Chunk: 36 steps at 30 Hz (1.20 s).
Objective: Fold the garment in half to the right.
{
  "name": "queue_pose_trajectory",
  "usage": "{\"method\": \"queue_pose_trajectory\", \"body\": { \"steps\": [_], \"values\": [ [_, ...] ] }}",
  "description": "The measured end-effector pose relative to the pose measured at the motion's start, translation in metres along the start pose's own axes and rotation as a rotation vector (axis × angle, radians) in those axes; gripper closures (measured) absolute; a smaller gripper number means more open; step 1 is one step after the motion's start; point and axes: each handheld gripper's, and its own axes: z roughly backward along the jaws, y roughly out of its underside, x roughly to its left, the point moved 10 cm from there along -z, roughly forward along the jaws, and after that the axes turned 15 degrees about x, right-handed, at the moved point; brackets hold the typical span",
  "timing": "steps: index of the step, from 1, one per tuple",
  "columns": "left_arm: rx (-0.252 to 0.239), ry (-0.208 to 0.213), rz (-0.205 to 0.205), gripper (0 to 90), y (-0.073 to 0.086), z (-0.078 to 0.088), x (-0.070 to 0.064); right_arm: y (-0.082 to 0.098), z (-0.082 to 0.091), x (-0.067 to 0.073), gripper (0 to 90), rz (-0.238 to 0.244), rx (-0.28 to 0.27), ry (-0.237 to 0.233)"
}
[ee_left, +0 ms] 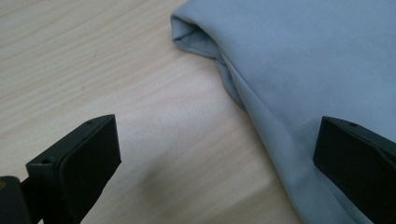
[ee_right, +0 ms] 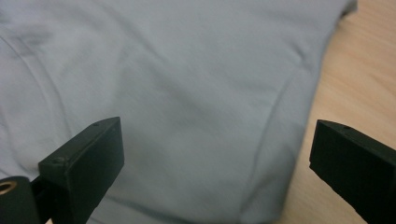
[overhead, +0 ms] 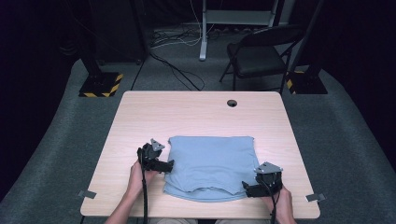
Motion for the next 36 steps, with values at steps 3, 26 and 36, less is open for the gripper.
{"method": "queue_pose_trajectory", "body": {
  "steps": [3, 26, 36],
  "values": [
    [0.007, -0.013, 0.003, 0.2, -0.01, -0.003, 0.004, -0.015, -0.005, 0.019, 2.4, 0.052, 0.003, -0.024],
    [0.042, -0.008, -0.102, 0.4, -0.023, -0.014, -0.031, 0.011, -0.011, 0.006, 2.5, 0.013, 0.081, -0.046],
    [0.028, 0.011, -0.09, 0.3, -0.04, -0.007, -0.024, -0.012, -0.001, 0.028, 3.0, 0.071, 0.045, -0.067]
  ]
}}
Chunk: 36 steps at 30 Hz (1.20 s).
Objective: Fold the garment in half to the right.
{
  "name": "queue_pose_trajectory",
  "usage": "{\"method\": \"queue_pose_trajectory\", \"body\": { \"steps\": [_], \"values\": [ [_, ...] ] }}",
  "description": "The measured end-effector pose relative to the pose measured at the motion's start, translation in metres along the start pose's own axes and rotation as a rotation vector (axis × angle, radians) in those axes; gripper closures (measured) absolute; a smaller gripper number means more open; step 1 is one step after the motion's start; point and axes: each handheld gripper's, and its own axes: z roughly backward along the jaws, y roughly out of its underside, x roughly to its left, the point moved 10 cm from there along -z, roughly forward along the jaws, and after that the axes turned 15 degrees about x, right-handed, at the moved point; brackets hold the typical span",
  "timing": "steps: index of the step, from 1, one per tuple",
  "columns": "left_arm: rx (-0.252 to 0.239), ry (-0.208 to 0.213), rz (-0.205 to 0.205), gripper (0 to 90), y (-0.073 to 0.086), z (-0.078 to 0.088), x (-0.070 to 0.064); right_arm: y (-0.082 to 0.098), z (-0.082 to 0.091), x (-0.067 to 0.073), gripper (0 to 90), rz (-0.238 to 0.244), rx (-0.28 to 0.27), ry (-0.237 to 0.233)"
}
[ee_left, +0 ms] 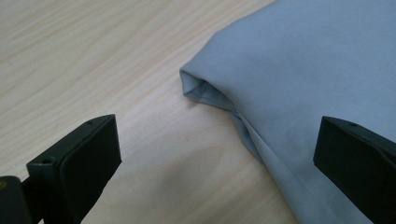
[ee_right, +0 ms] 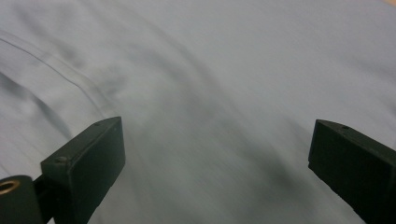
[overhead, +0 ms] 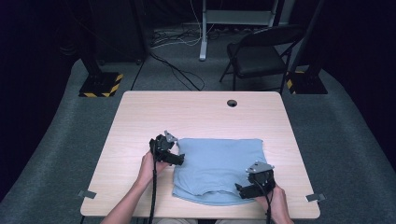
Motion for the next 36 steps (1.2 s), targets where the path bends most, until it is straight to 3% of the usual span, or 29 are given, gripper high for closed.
{"method": "queue_pose_trajectory", "body": {
  "steps": [4, 7, 23, 27, 30, 36],
  "values": [
    [0.026, 0.007, -0.005, 0.3, -0.004, -0.009, 0.0, -0.014, -0.012, 0.019, 3.6, 0.063, 0.019, -0.009],
    [0.05, 0.009, -0.02, 0.3, -0.003, -0.016, -0.003, -0.014, -0.024, 0.023, 2.6, 0.064, 0.058, -0.015],
    [0.043, 0.038, -0.068, 0.3, -0.015, -0.025, -0.028, 0.011, -0.015, -0.001, 2.6, -0.008, 0.073, -0.009],
    [0.044, 0.073, -0.045, 0.3, -0.016, -0.024, -0.026, 0.01, -0.014, 0.0, 2.8, -0.015, 0.068, -0.02],
    [0.038, 0.071, -0.034, 0.3, -0.02, -0.021, -0.021, 0.0, -0.013, 0.01, 2.8, -0.012, 0.048, -0.066],
    [0.061, 0.058, -0.031, 0.7, -0.03, -0.026, -0.018, -0.026, -0.023, 0.039, 2.9, 0.053, 0.038, -0.104]
  ]
}}
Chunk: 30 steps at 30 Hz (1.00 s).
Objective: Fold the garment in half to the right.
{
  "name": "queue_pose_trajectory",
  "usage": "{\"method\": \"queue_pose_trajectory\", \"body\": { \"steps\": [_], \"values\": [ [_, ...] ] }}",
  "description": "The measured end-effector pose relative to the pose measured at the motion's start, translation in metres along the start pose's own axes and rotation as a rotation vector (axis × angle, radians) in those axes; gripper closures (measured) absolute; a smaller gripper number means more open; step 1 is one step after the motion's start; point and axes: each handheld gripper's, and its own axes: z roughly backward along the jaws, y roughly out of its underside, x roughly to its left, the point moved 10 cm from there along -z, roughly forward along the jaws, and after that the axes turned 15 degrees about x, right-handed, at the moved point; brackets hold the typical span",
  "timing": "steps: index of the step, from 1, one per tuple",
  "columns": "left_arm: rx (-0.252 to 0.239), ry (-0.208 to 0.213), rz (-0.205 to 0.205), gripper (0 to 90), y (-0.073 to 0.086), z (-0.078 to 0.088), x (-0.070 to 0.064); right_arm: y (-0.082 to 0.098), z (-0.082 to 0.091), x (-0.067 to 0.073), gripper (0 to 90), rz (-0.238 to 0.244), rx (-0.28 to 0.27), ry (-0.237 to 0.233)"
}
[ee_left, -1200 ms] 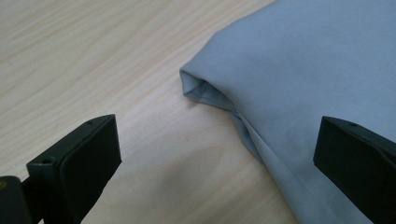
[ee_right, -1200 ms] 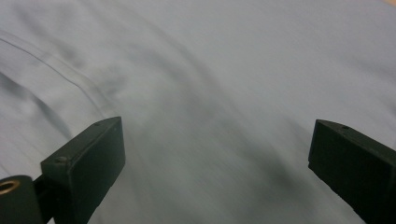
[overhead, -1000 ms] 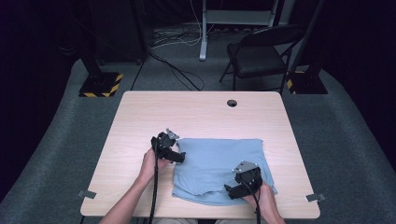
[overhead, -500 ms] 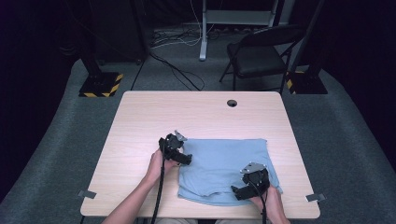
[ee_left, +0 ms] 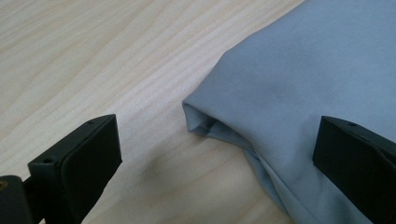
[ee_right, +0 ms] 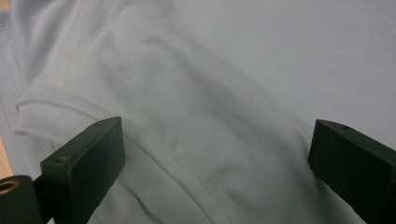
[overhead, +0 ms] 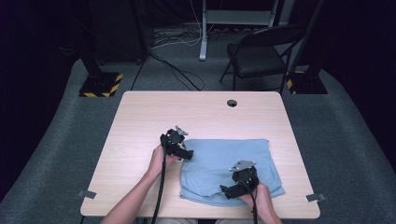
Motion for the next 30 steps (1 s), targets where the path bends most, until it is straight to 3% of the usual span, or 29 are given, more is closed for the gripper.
{"method": "queue_pose_trajectory", "body": {
  "steps": [4, 13, 20, 22, 25, 30],
  "values": [
    [0.019, -0.003, -0.017, 1.0, -0.002, -0.007, -0.005, -0.005, -0.013, 0.005, 1.8, 0.024, 0.033, 0.019],
    [0.006, 0.024, -0.013, 0.4, -0.01, -0.012, -0.013, 0.007, -0.007, -0.01, 2.3, -0.021, 0.034, 0.026],
    [0.008, 0.036, -0.029, 0.6, -0.013, -0.011, -0.02, 0.012, -0.005, -0.015, 2.3, -0.036, 0.043, 0.031],
    [0.0, 0.058, -0.025, 1.4, -0.013, -0.008, -0.021, 0.012, -0.003, -0.014, 2.4, -0.047, 0.039, 0.031],
    [-0.004, 0.062, -0.029, 1.4, -0.013, -0.006, -0.023, 0.002, 0.002, -0.002, 2.6, -0.036, 0.011, -0.002],
    [0.024, 0.064, -0.033, 1.4, -0.014, -0.012, -0.027, -0.021, -0.004, 0.027, 2.9, 0.04, 0.013, -0.019]
  ]
}}
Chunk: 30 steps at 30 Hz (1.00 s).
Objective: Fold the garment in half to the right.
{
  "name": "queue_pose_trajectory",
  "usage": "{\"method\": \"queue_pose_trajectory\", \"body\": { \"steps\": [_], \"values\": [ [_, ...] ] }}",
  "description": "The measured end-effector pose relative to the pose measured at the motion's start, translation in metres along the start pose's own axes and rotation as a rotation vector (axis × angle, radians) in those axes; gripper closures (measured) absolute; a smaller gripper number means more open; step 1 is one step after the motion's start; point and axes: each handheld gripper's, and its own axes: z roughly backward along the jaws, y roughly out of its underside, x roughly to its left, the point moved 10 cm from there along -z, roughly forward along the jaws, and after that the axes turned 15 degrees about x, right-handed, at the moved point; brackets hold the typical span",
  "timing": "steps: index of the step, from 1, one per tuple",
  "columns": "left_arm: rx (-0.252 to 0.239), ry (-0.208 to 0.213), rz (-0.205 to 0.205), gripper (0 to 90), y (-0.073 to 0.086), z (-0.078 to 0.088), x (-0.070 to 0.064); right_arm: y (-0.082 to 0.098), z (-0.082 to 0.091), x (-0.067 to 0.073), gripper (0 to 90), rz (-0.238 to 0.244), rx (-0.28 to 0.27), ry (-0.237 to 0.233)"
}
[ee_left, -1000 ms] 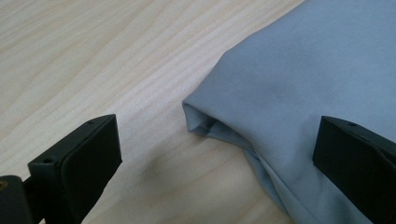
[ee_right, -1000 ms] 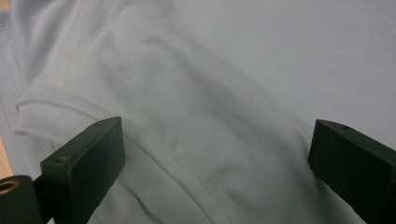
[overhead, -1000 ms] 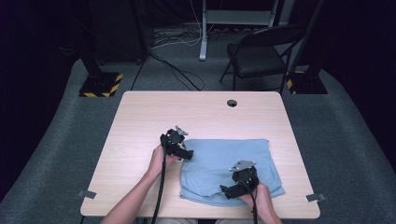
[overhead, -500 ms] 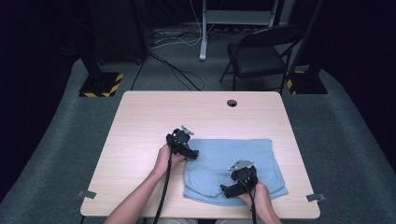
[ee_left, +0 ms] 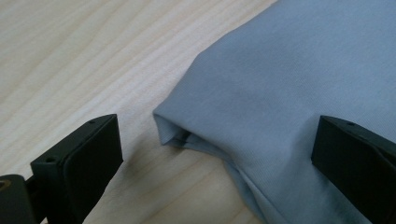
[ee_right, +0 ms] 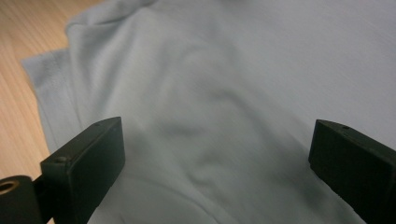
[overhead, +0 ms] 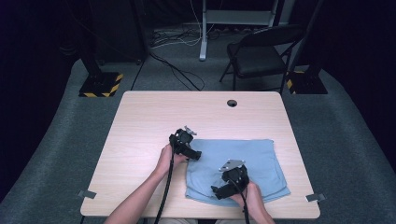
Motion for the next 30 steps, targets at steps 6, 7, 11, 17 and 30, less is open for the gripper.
{"method": "queue_pose_trajectory", "body": {
  "steps": [6, 7, 11, 17, 30],
  "values": [
    [0.004, 0.01, 0.005, 1.2, -0.002, -0.002, -0.002, -0.006, -0.019, 0.006, 3.2, 0.012, 0.047, 0.006],
    [0.004, 0.018, 0.006, 1.2, -0.002, -0.003, -0.002, -0.005, -0.018, 0.005, 3.7, 0.009, 0.042, 0.006],
    [-0.002, 0.035, 0.007, 0.8, -0.005, -0.004, -0.006, -0.001, -0.016, 0.001, 4.2, -0.002, 0.042, 0.015],
    [-0.003, 0.036, -0.006, 0.8, -0.01, -0.006, -0.013, 0.005, -0.013, -0.004, 4.2, -0.013, 0.048, 0.024],
    [-0.013, 0.027, -0.013, 2.4, -0.013, 0.002, -0.004, -0.006, -0.005, 0.015, 4.1, -0.005, 0.036, 0.012]
  ]
}}
